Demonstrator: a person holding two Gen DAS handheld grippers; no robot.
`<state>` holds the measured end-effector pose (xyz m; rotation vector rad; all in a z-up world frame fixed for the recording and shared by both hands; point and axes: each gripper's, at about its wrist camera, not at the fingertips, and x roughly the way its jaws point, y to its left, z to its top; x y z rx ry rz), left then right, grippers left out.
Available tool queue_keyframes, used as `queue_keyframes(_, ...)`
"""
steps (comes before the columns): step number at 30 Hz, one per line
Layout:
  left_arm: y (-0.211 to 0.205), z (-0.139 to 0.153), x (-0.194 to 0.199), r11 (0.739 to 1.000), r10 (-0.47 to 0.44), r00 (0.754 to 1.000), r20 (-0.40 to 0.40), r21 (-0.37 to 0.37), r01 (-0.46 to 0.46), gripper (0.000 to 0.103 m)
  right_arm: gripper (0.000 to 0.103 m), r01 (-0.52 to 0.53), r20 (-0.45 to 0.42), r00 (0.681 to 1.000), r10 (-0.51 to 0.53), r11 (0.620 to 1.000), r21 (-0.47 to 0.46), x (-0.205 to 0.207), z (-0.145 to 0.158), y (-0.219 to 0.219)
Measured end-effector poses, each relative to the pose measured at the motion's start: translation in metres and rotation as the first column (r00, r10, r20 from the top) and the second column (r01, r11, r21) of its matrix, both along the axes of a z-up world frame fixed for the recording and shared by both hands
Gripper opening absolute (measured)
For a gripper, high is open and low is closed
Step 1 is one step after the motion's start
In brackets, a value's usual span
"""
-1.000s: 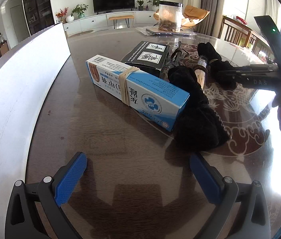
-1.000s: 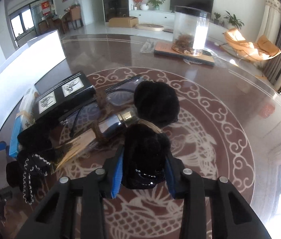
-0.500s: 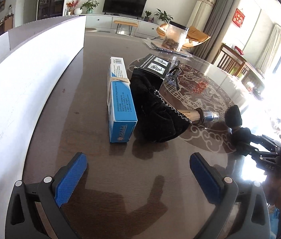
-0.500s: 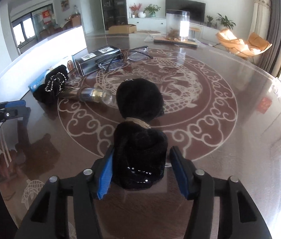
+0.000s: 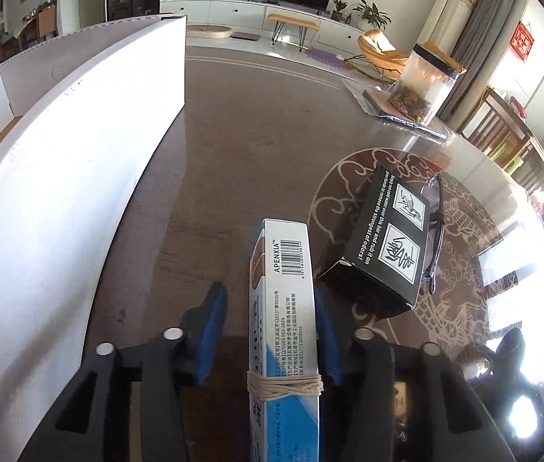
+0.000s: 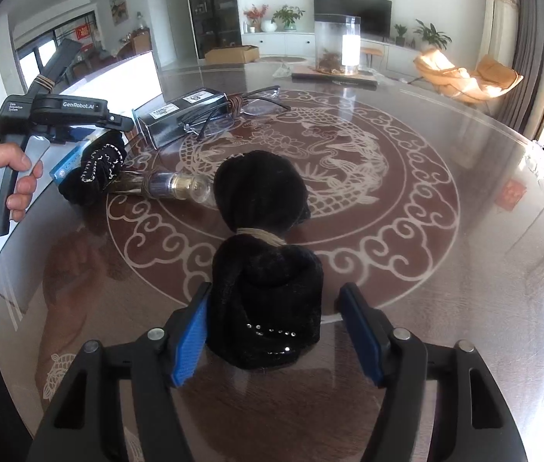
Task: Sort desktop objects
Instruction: 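Grasp the blue-and-white ointment box with the left gripper while the right grasps the black velvet pouch, then carry the ointment box and velvet pouch over the box with both grippers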
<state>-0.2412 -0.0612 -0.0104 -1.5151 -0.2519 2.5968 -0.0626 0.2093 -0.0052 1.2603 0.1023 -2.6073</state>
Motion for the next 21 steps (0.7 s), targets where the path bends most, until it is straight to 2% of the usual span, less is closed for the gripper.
queue_keyframes(4,-0.011,-0.001,0.031,1.0,0.003,0.999,-0.044,-0.006,-0.004,0.021,0.067,-0.001,0.0,1.0,0.001,1.0,0.002,0.0,0.0,0.0)
queue_keyframes(8,-0.019,-0.001,0.083,0.999,-0.005,0.999,-0.033,0.037,0.007,0.022,0.067,-0.001,0.001,1.0,0.001,1.0,-0.004,0.0,0.0,0.0)
queue_keyframes(13,-0.022,-0.002,0.133,0.999,-0.051,0.998,-0.037,0.011,0.051,0.023,0.068,-0.004,0.001,1.0,0.004,1.0,0.005,0.0,0.0,0.0)
queue_keyframes(14,-0.023,-0.002,0.137,0.998,-0.065,0.997,-0.042,0.001,0.065,0.024,0.069,-0.007,0.001,1.0,0.007,1.0,0.01,0.0,0.0,-0.001)
queue_keyframes(15,-0.024,-0.002,0.139,0.997,-0.078,0.996,-0.046,-0.002,0.078,0.025,0.077,-0.008,0.006,1.0,0.008,1.0,0.017,0.0,-0.001,-0.002)
queue_keyframes(16,-0.026,-0.002,0.14,0.996,-0.09,0.995,-0.051,0.005,0.091,0.027,0.086,-0.008,0.014,1.0,0.008,1.0,0.022,-0.001,-0.002,-0.002)
queue_keyframes(18,-0.027,-0.002,0.141,0.993,-0.114,0.992,-0.063,0.03,0.116,0.036,0.089,-0.01,0.017,1.0,0.01,0.999,0.032,-0.002,-0.003,-0.003)
queue_keyframes(20,-0.021,-0.001,0.142,0.987,-0.151,0.986,-0.075,0.045,0.154,0.059,0.089,-0.01,0.017,1.0,0.01,0.999,0.035,-0.001,-0.003,-0.003)
queue_keyframes(21,-0.017,-0.001,0.143,0.985,-0.166,0.983,-0.079,0.028,0.169,0.066,0.09,-0.008,0.018,1.0,0.007,0.999,0.031,-0.001,-0.003,-0.002)
